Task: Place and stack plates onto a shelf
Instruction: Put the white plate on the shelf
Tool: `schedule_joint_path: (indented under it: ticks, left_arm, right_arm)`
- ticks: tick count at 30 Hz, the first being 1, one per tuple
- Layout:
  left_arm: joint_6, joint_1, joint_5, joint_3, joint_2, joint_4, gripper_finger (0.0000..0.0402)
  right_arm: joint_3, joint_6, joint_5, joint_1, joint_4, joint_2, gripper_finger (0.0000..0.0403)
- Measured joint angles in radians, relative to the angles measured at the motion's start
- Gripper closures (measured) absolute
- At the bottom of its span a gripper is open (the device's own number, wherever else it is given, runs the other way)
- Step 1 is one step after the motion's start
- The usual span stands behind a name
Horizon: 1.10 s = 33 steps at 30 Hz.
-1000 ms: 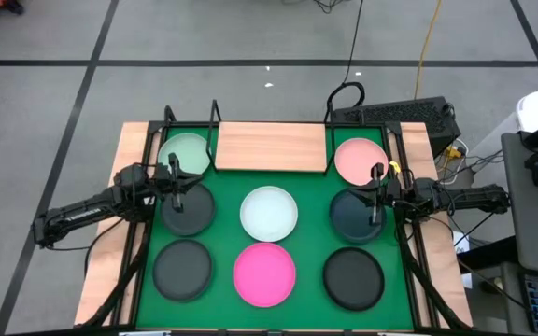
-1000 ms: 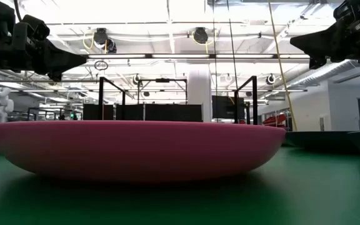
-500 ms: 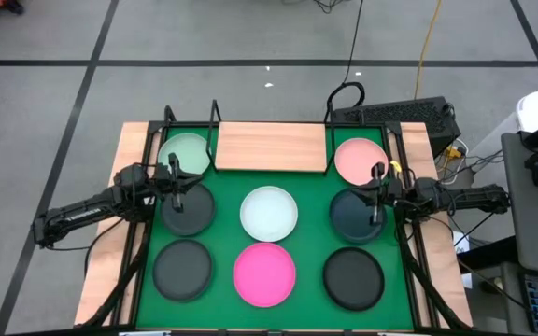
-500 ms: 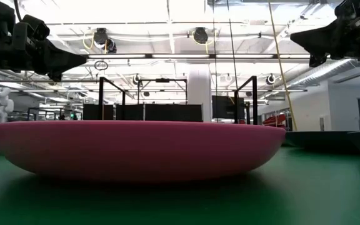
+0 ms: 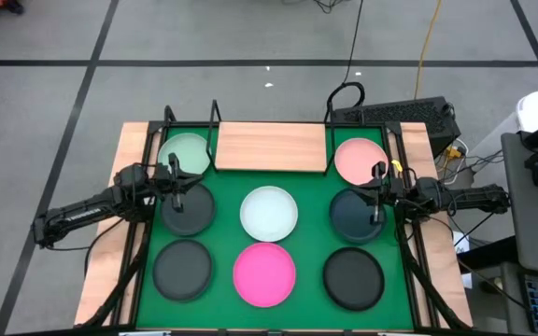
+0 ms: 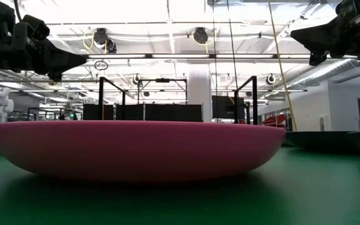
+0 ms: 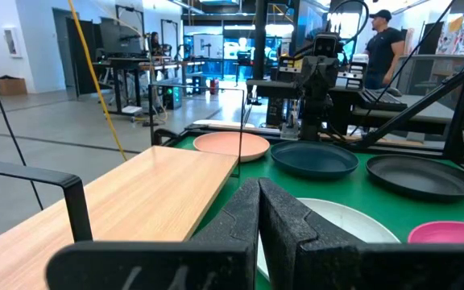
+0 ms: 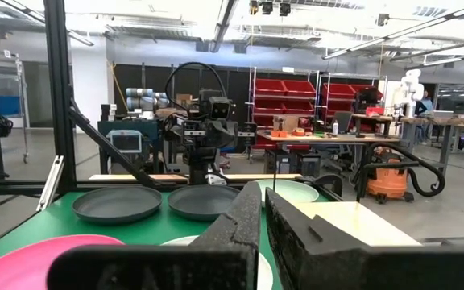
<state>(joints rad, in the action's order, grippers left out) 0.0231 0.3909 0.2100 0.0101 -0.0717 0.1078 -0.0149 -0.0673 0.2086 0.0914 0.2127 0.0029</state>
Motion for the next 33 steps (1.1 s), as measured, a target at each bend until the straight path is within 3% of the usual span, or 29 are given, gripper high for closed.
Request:
schedule_joint_path:
  ticks: [16,23,27,33]
  left_arm:
    - [0.000,0.000,0.000,0.000,0.000,0.000,0.0392]
    - [0.000,0.000,0.000,0.000,0.000,0.000,0.0392]
    - [0.000,0.000,0.000,0.000,0.000,0.000,0.0392]
    - [0.000,0.000,0.000,0.000,0.000,0.000,0.0392]
  right_arm:
    - [0.000,0.018,0.005,0.000,0.000,0.000,0.0394]
    - [0.000,0.157,0.212,0.000,0.000,0.000,0.0394]
    - [0.000,0.125,0.215,0.000,0.022,0.000,0.0394]
    - [-0.001,0.069,0.243,0.000,0.209,0.000,0.0394]
